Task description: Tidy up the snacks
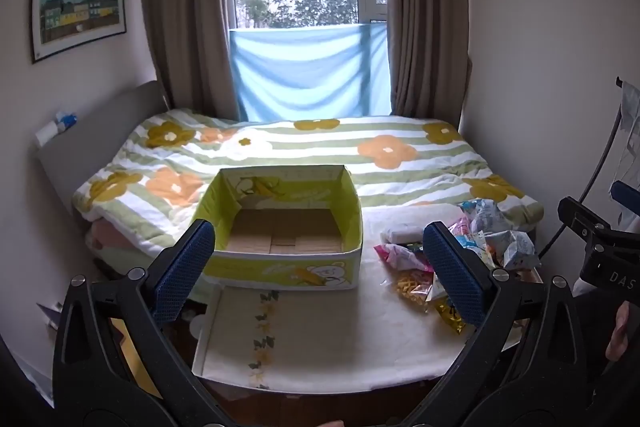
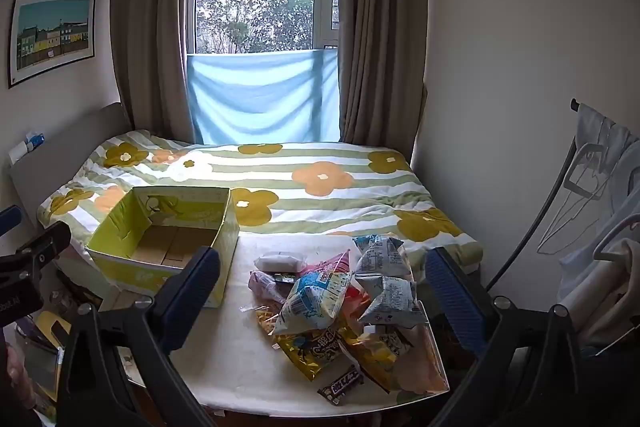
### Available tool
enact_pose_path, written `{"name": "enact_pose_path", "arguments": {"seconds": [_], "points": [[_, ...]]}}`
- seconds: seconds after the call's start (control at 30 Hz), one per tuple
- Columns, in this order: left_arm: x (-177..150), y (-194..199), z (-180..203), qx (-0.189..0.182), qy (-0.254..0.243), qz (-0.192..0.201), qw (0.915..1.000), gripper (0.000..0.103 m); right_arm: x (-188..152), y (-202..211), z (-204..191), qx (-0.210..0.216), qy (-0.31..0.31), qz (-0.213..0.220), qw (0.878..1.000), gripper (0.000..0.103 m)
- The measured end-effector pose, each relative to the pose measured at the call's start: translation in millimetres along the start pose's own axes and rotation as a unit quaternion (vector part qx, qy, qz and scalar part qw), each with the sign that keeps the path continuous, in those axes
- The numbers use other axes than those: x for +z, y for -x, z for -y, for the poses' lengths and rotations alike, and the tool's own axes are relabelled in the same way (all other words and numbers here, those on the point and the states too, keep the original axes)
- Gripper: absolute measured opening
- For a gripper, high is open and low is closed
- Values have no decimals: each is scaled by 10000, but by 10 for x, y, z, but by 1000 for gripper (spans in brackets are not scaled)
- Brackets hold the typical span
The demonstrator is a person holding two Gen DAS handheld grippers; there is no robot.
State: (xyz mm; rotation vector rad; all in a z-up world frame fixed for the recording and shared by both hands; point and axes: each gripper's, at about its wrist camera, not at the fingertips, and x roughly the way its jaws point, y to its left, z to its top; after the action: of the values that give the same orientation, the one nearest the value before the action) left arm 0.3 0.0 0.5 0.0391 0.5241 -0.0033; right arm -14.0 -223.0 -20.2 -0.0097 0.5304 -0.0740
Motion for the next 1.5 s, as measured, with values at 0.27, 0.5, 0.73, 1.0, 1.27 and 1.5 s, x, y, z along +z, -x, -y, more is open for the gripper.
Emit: {"name": "enact_pose_path", "arguments": {"seconds": [0.27,0.5,0.73,1.0,1.27,1.5], "points": [[54,9,20,1,-13,-3,10000,103,-29,-26,22,-27,-18,-17,10000,102],[12,-62,-9,-54,8,-64,10000,103,27,-16,40,6,-47,-109,9999,102],[6,-106,-8,-32,44,-97,9999,103,-49,-92,50,27,-37,-111,9999,102],[0,-137,-4,40,-1,-136,9999,103,0,-74,6,-8,-54,-122,9999,102],[0,-148,10,24,12,-138,9999,103,0,-77,1,-11,-53,-127,9999,102],[7,-185,14,-23,28,-180,9998,103,-5,-81,3,-5,-53,-127,9999,102]]}}
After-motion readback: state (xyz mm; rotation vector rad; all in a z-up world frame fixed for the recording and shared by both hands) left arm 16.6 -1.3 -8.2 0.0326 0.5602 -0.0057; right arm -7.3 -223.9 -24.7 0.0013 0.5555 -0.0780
